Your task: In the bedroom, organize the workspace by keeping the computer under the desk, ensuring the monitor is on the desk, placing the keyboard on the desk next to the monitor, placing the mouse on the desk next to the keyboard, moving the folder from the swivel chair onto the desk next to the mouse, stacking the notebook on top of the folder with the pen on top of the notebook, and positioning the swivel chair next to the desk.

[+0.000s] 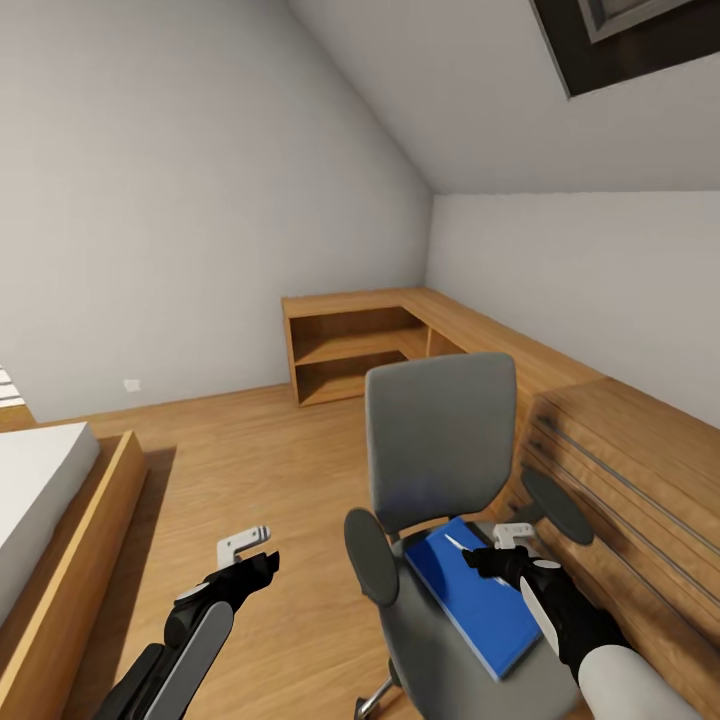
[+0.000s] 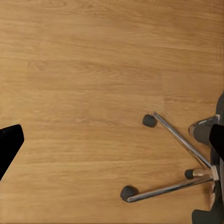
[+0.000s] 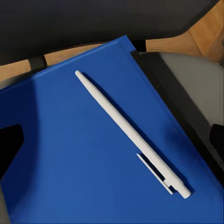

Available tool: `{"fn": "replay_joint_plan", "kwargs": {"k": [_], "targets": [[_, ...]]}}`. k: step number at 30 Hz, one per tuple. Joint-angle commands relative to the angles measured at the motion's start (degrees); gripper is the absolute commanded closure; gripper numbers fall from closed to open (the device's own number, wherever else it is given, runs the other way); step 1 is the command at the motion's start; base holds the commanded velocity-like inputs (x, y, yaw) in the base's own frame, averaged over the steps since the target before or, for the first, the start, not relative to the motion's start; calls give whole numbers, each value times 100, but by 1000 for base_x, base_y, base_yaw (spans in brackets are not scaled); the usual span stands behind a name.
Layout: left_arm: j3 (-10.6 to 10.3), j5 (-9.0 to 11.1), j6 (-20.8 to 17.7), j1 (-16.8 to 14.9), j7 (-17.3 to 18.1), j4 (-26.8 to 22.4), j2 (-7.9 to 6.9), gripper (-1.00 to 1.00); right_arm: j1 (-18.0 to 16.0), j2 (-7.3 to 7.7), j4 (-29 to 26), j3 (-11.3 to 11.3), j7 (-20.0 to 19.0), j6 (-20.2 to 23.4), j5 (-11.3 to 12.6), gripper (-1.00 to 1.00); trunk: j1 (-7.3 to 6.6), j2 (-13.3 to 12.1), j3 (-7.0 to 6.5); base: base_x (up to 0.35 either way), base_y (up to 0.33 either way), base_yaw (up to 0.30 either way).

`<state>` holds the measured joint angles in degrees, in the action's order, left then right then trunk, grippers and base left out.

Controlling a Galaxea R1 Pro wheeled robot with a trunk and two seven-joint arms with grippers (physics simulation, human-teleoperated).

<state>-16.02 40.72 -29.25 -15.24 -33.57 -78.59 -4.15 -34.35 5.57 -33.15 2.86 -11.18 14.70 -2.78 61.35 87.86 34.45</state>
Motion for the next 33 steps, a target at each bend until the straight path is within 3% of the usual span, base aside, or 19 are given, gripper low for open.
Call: {"fn": "replay_joint_plan", "kwargs": {"k": [1, 20, 24, 30, 33], "targets": [[-15, 54, -2, -7, -56, -8, -6, -100, -2, -4, -10, 30, -42, 33, -30, -100, 1, 3, 6, 85, 0, 0], [-15, 34, 2, -6, -62, -7, -11, -100, -7, 76, 60, 53, -36, 339, -28, -100, 1, 3, 6, 79, 0, 0], [-15, 24, 6, -5, -69, -34, -7, -100, -30, 115, 435, 56, -49, 703, -27, -100, 1, 3, 6, 13, 0, 0], [-20, 24, 7, -5, -77, -42, 9, -100, -39, 198, 565, 56, -50, 733, -21, -100, 1, 3, 6, 0, 0, 0], [-28, 24, 7, -5, -79, -42, 10, -100, -40, 205, 565, 56, -50, 725, -21, -100, 67, 123, 60, 0, 0, 0]]}}
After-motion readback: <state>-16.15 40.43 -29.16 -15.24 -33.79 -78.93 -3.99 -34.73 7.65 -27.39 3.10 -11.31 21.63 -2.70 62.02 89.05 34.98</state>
